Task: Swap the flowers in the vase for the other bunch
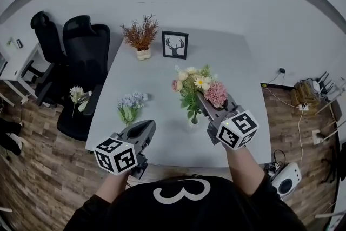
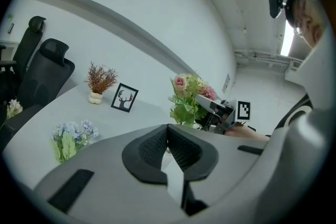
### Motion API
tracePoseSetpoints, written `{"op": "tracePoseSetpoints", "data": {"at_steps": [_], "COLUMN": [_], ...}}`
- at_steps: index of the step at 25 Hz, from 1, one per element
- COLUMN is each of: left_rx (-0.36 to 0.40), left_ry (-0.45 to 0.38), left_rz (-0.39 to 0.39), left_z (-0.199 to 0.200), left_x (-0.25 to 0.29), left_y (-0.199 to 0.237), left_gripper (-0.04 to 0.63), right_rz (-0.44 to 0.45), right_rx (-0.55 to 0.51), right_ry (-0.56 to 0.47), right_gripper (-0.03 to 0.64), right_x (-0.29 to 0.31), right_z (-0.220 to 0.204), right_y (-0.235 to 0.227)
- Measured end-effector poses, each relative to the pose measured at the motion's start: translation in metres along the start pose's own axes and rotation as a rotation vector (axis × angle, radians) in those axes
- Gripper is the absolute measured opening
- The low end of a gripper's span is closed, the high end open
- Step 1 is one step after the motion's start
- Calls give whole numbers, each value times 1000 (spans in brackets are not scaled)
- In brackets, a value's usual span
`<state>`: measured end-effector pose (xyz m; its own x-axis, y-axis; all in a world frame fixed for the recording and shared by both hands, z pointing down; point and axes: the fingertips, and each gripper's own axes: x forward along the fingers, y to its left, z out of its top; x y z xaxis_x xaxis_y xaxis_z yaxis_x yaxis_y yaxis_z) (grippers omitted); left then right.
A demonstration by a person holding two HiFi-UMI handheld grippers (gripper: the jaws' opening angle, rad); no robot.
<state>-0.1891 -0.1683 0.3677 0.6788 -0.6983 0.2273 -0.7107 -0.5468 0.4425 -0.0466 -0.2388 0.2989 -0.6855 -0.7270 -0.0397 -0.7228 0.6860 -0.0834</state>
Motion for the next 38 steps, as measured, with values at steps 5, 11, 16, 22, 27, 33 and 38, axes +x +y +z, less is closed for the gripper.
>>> {"op": "tracePoseSetpoints", "data": {"at_steps": [5,11,16,22,27,33,38], "left_rx": [0,-17,-23,-40,-49,-73,-70], "left_ry": [-2,-1,19,30,35,97,134], "left_rz": [-24,-68,-98,-113,-97,-61,-37], "left_z": [2,4,-2,-6,-10,-34,-51], "left_x": [17,56,87,113,124,133,134], "left_y": [-8,-20,-33,-44,-48,-46,-54], "left_gripper": [11,11,11,11,11,11,11], "right_rz": [-10,-114,-237,-340,-393,-406,-412], "right_rx": [-67,-153,-122,-33,42,112,135], "right_ry": [-82,-76,-3,97,191,243,236], "right_gripper": [110,110,110,110,112,112,120], "right_x": [-22,-57,-97,-133,-147,-150,-149], "right_z": [52,74,52,10,-32,-73,-93], "right_y": [1,-36,-85,-132,-163,-188,-210]}}
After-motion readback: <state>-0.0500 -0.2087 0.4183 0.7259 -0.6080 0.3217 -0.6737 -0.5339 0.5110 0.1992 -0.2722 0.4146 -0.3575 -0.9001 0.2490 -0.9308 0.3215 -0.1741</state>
